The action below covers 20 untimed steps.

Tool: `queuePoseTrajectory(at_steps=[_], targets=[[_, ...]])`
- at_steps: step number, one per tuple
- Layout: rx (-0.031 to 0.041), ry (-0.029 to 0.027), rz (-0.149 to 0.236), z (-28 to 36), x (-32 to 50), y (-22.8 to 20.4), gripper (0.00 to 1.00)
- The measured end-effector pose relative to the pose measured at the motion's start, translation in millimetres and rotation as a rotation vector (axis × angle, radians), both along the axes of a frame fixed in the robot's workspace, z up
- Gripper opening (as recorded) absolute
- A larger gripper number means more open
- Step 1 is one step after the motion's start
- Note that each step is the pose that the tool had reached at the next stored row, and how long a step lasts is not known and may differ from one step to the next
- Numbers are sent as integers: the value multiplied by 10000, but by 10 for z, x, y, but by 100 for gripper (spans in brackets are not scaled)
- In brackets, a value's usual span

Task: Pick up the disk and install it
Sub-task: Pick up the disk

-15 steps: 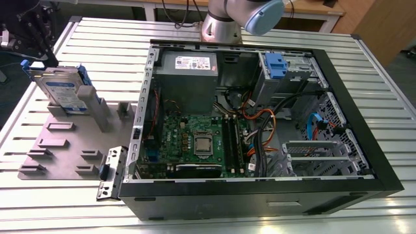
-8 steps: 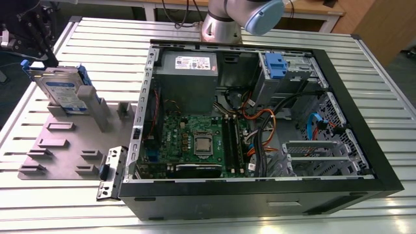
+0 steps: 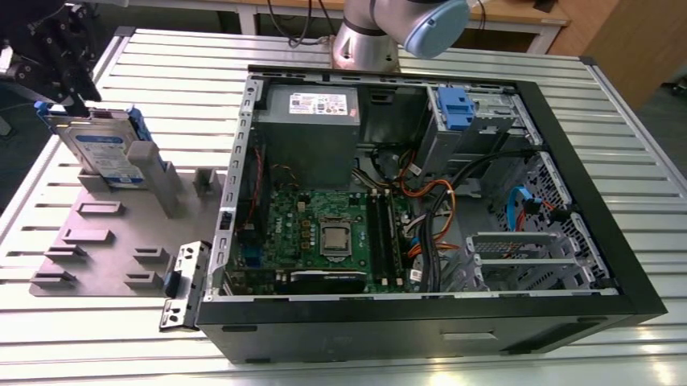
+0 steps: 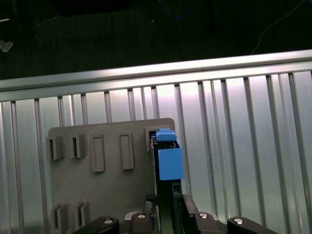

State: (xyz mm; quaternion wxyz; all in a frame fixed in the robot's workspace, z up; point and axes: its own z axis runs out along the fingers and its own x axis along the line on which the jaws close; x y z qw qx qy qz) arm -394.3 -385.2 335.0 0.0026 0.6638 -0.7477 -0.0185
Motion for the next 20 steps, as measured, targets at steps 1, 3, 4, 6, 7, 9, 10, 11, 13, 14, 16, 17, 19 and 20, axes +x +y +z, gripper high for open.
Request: queuePoseTrajectory(at_steps=[1,3,4,6,7,9,10,11,13,14,16,17,19,20], targets=[[0,0,1,0,0,0,35],[0,1,1,0,0,0,47],[0,0,1,0,0,0,47],[0,1,1,0,0,0,58],[0,0,1,0,0,0,58],[0,1,2,0,0,0,65],[0,0,1,0,0,0,65],[0,0,2,0,0,0,65],[-7,-1,3,-12,1,0,65],[-8,1,3,-21,0,0,65],[-8,0,2,-49,0,0,65],[-8,0,2,-66,0,0,65],[-8,1,4,-102,0,0,65],[-8,0,5,-121,0,0,65]])
